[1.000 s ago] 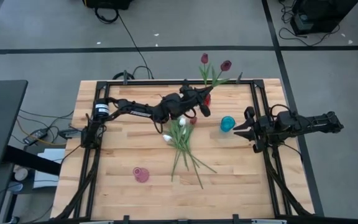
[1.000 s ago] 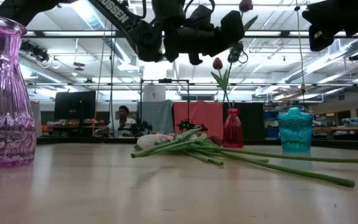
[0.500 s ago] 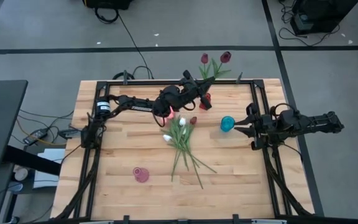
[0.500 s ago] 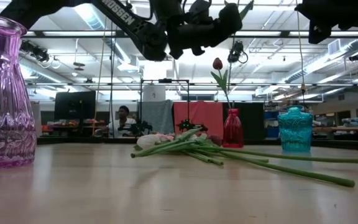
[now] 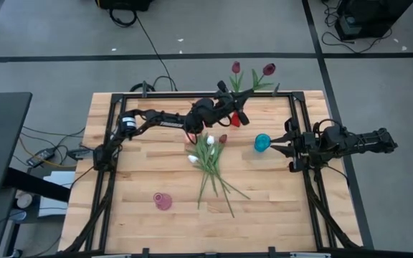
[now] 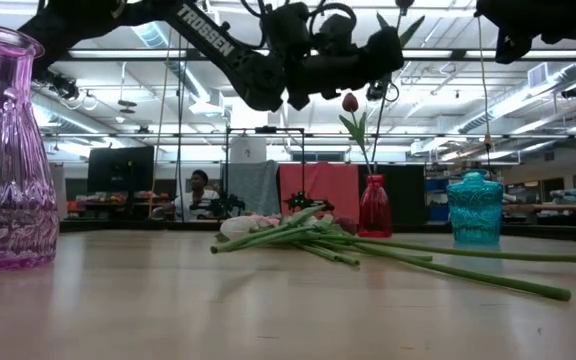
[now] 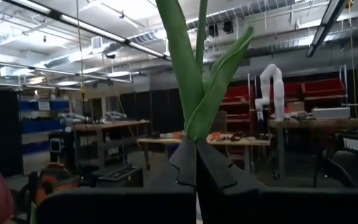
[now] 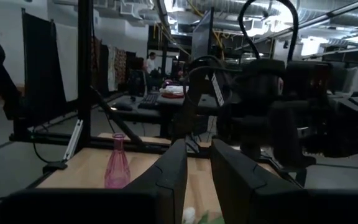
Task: Sort flowers into vase by color
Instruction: Put the left red tulip into the red vase
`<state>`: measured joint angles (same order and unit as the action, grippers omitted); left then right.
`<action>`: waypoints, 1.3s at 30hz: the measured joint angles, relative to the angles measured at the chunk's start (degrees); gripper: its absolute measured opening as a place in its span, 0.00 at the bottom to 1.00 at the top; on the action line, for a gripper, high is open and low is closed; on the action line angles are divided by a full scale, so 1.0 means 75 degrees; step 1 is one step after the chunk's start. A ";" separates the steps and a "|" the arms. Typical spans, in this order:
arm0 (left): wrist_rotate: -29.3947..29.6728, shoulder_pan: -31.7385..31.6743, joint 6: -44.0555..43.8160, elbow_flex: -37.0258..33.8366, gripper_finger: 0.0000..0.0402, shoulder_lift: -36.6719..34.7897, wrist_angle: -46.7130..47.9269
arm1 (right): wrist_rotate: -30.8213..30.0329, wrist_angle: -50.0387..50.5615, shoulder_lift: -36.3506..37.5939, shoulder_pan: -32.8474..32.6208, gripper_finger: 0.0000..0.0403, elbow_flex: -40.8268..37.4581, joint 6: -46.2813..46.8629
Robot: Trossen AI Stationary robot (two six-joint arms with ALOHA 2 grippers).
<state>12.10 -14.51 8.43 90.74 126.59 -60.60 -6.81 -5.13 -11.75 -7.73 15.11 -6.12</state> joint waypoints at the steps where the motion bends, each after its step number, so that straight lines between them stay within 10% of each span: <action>1: -0.0041 -0.0031 -0.0025 0.0000 0.00 0.0026 -0.0040 | 0.0000 0.0001 0.0000 0.0000 0.21 0.0000 0.0008; 39: 0.0270 -0.0178 -0.0214 -0.0003 0.13 0.0914 0.1596 | -0.0140 0.0157 -0.0047 0.0000 0.21 0.0000 -0.0004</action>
<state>14.12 -15.84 6.83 90.72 133.45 -48.63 -7.86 -3.95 -12.10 -7.73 15.11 -6.15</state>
